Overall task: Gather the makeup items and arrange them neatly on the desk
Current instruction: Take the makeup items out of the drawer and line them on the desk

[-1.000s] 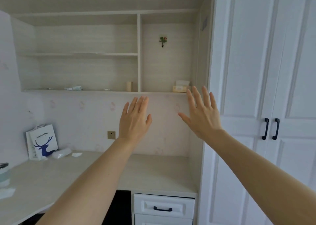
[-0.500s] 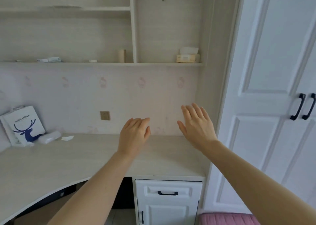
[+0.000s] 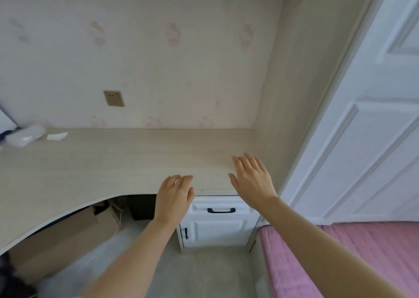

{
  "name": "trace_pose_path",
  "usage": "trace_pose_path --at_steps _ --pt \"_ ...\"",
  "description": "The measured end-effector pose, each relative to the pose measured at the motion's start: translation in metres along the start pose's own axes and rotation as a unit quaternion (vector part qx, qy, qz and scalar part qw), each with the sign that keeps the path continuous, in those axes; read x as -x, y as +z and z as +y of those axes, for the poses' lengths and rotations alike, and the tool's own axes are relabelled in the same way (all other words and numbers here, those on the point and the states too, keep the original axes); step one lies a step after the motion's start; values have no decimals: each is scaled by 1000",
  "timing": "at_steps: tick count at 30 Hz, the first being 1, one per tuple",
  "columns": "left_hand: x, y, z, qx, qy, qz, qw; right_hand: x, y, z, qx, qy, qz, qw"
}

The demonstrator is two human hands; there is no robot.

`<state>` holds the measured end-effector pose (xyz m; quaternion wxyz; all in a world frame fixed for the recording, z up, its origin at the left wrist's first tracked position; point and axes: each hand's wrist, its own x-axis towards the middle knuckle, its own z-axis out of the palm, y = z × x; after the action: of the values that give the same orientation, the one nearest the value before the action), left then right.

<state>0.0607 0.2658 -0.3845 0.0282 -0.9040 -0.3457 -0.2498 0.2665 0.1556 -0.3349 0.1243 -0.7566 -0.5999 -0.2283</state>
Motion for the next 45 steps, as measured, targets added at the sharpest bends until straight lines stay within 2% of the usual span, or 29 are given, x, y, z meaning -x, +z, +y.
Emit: trace_pose_path --at_steps 9,14,21,30,34,41,45 --pt "18 97 -7 10 -43 -77 996 29 120 -3 -46 3 -151 987" --pt "26 152 -10 14 -55 -112 992 46 190 -1 -80 -16 -218 973" --pt "34 223 -13 27 -73 -198 977 70 265 -4 -112 -25 -313 943" --pt "34 263 -33 23 -64 -207 976 70 325 -9 -128 -42 -435 890" --pt "39 268 -35 20 -59 -210 976 66 336 -18 -130 -24 -453 882" --pt "36 275 -25 -1 -80 -166 983 79 339 -28 -95 -8 -460 883" --pt "34 279 -24 -24 -77 -142 986 88 335 -28 -90 -17 -431 897"
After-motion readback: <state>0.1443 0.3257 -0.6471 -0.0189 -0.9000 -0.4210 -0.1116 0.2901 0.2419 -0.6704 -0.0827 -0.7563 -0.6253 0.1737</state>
